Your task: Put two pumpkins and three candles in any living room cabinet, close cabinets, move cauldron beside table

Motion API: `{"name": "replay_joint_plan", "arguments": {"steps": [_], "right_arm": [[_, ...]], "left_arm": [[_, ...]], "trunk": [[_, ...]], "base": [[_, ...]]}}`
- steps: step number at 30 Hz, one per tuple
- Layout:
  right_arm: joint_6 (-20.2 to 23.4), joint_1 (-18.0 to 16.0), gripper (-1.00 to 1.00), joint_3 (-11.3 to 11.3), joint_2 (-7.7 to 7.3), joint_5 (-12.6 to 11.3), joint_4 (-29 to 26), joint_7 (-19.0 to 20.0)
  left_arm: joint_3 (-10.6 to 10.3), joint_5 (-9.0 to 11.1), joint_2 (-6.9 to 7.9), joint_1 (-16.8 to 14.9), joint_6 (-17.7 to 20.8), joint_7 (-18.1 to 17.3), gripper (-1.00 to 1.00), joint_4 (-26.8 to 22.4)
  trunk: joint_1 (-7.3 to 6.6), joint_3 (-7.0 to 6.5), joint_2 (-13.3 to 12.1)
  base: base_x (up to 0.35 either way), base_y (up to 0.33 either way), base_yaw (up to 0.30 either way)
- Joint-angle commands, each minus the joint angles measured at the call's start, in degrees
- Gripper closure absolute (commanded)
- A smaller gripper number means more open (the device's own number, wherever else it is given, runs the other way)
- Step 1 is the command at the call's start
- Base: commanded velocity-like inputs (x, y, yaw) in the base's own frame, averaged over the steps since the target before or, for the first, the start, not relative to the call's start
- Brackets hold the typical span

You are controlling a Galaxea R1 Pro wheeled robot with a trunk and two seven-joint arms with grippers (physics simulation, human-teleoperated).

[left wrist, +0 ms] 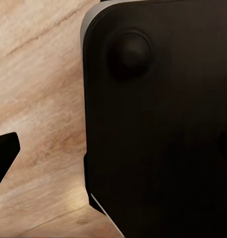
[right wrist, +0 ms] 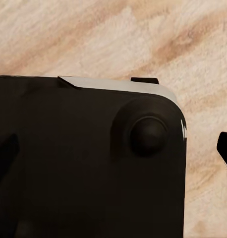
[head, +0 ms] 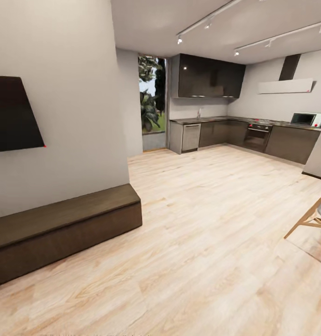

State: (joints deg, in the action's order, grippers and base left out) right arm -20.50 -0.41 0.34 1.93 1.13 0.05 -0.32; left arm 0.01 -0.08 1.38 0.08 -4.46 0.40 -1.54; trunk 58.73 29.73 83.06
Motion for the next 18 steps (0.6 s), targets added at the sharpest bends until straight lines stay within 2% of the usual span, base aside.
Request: {"name": "replay_joint_plan", "arguments": {"steps": [1,18], "right_arm": [[-0.3,0.0,-1.00,0.0,0.00,0.1,0.1,0.0],[-0.7,0.0,-1.00,0.0,0.00,0.1,0.2,0.0]], "left_arm": [[0.0,0.0,0.01,0.0,-0.1,0.0,-1.00,0.0],[0.0,0.0,0.02,0.0,-0.1,0.0,-1.00,0.0]], "trunk": [[0.00,0.07,0.0],[0.00,0.26,0.0]], "base": [[0.000,0.000,0.275],[0.000,0.000,0.276]]}}
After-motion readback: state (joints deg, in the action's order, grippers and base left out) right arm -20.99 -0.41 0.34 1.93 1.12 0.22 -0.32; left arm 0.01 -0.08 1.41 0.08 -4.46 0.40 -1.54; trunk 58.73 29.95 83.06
